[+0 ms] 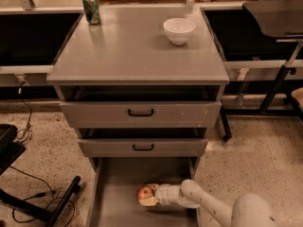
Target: Place apple into bottom drawer
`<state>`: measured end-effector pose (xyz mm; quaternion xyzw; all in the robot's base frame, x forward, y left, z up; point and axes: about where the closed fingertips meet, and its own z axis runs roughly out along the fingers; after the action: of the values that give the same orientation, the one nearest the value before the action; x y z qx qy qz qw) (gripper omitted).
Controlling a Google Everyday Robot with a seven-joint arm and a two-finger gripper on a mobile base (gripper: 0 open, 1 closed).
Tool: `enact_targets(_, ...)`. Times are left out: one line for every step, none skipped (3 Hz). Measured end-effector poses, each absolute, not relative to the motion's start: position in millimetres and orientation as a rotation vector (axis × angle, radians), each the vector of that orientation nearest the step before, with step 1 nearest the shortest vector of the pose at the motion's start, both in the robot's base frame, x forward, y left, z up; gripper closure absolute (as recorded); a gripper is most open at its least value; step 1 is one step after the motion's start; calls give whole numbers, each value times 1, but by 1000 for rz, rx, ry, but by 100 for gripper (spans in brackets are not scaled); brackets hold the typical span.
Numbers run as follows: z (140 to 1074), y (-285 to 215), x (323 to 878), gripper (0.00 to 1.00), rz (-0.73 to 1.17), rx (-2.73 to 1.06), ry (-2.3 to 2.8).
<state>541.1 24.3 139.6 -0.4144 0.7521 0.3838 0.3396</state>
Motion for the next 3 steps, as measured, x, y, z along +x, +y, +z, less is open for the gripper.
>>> enact_targets(140,24,541,14,999,-1079,1958)
enact_targets(140,24,541,0,999,-1079,1958)
enact_targets(140,24,541,0,1000,-1079,1958)
